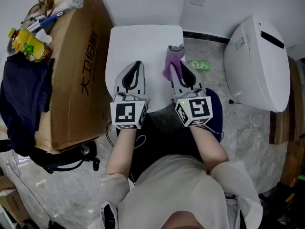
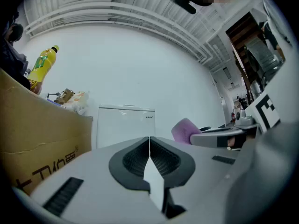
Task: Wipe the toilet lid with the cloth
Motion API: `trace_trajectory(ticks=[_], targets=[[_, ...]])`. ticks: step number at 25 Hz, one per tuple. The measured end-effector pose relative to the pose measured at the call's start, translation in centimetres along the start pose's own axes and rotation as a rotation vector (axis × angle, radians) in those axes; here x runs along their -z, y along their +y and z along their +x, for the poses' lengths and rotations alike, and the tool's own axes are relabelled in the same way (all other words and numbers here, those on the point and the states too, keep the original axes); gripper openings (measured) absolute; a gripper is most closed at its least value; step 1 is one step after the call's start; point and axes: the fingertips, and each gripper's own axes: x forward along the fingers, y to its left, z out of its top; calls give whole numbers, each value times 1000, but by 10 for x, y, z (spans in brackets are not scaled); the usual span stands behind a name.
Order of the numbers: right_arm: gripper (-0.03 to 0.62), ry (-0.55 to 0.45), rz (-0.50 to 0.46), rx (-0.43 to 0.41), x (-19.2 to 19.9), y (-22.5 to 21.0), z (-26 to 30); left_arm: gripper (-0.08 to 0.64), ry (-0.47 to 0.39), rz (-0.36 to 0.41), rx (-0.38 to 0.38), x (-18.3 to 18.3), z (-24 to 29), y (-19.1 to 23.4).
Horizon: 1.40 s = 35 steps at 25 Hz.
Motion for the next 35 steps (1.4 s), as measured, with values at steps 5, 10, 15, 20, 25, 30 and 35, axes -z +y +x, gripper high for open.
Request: trace_trajectory(ticks=[5,10,15,20,25,30,35], targets=[[89,2,-1,2,1,0,0,15,18,-14,5,3,3,0],[89,1,-1,4,1,-2,0,15,29,-14,14,4,6,-5],[89,3,12,2,2,-2,1,15,30,-8,13,3,6,-5],[89,13,47,8,7,-7,0,17,33,-15,16,6,7,-6],[89,60,-92,-33,9,-18,13,15,48,-25,12,6,7,-9],[89,162,-516,-178,20,-33,51,15,60,-27,13,5,8,-16],[89,322,-881,-275,61,-67,94,15,67,-105,10,6,11,-21]])
